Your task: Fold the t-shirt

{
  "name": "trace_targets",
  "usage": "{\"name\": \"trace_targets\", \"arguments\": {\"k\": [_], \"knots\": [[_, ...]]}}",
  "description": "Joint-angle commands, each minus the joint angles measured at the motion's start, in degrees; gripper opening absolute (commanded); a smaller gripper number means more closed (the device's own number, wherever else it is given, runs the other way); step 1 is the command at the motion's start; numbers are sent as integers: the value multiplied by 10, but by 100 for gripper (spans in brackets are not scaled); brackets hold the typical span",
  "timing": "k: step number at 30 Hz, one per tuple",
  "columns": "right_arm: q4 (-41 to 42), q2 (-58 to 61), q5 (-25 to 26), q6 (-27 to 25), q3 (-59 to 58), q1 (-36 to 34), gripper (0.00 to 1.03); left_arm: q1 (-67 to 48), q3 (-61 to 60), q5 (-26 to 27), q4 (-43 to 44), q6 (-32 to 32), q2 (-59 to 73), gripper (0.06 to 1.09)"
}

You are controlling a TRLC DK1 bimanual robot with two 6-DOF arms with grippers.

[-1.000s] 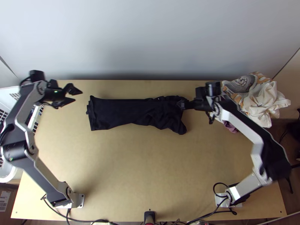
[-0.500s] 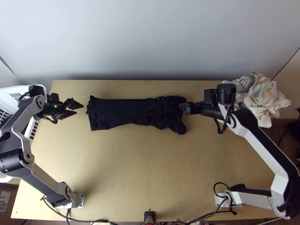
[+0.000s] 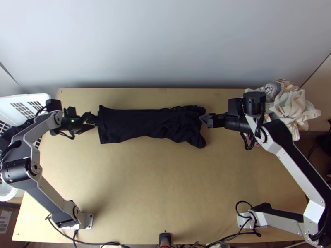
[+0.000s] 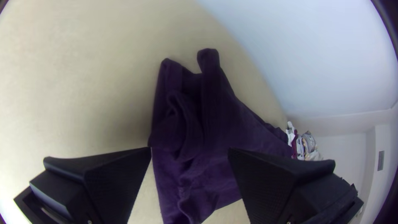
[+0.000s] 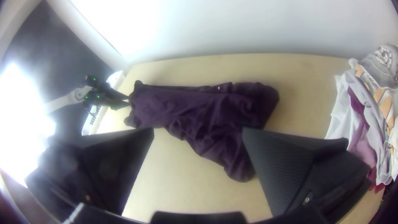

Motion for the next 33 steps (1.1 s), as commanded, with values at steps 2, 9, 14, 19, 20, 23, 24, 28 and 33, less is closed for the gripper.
{"name": "trace_targets", "arguments": {"k": [2, 9, 14, 19, 20, 23, 24, 28, 33], "knots": [[-16, -1, 0, 2, 12, -7, 99, -30, 0, 2, 31, -22, 30, 96], [-33, -2, -1, 3, 32, -12, 99, -53, 0, -16, 33, -12, 36, 96], [-42, -3, -1, 3, 43, -17, 99, -57, 2, -21, 32, -5, 40, 96], [-42, -4, 0, 4, 39, -17, 99, -74, 8, -32, 33, 0, 44, 67], [-42, -4, -1, 4, 40, -17, 99, -78, 8, -32, 33, 0, 46, 49], [-42, -5, 0, 4, 40, -17, 99, -86, 16, -33, 26, 4, 54, 9], [-42, -5, 0, 4, 40, -17, 99, -87, 16, -33, 26, 4, 54, 10], [-41, -13, 0, 4, 30, -17, 99, -81, 21, -39, 20, -9, 53, 9], [-40, -22, 0, 2, 21, -22, 99, -60, 47, -49, -35, 1, -3, 9]]}}
